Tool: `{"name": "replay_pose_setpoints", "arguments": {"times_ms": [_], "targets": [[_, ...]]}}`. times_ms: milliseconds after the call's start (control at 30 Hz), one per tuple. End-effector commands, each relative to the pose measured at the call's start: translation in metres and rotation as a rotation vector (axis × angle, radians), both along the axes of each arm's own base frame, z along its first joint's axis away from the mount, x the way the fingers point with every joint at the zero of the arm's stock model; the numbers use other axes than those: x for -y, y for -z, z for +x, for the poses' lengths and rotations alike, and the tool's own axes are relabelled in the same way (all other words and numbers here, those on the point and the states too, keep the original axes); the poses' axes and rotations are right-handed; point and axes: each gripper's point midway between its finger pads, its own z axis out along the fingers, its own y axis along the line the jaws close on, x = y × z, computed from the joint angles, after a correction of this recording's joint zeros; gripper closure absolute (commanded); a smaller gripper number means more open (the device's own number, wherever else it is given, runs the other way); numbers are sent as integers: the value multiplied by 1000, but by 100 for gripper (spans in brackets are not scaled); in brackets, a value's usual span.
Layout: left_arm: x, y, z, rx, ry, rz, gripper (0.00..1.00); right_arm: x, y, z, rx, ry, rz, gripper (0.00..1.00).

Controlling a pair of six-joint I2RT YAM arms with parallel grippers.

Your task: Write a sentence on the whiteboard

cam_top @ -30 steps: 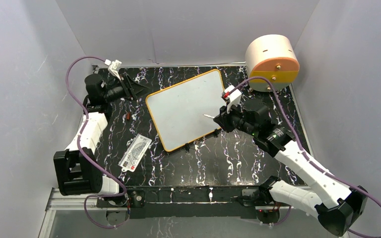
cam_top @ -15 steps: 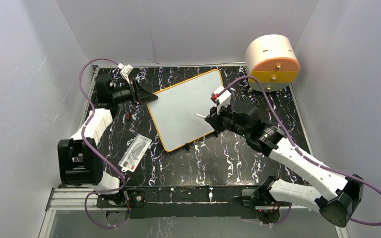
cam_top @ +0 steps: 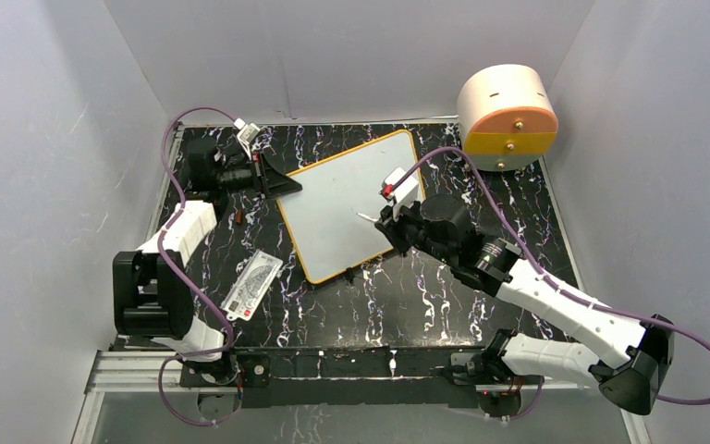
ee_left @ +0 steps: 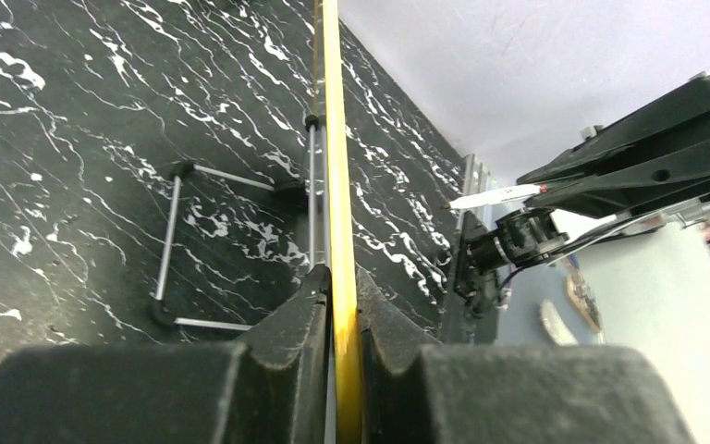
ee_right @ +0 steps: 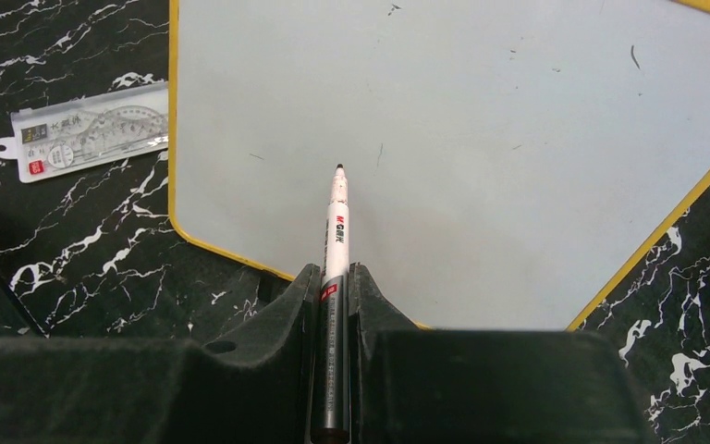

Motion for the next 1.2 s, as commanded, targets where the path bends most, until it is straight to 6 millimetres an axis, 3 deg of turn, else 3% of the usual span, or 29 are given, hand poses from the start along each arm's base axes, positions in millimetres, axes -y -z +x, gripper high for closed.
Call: {"name": "replay_pose_setpoints", "arguments": {"times_ms": [0,67,400,600,833,1000,1167], "targets": [[11,-12,-10,66,88,-14,95,-5,-35,8,108,35,63,100],[17,-13,-12,74,106,-13,100,-6,-34,7,113,32,66,100],[41,-9,-7,81,115,3,100,1,-37,5,145,58,96,100],[38,-14,-7,119,59,36,99,1,-39,4,148,65,102,100],[29,-30,-9,186,-13,77,69,-5,-37,1,146,59,100,100],[12,-39,-7,219,-95,88,60,-9,-35,1,145,61,93,100],[-2,-40,-2,186,-119,69,58,-14,-33,2,148,56,88,100]]}}
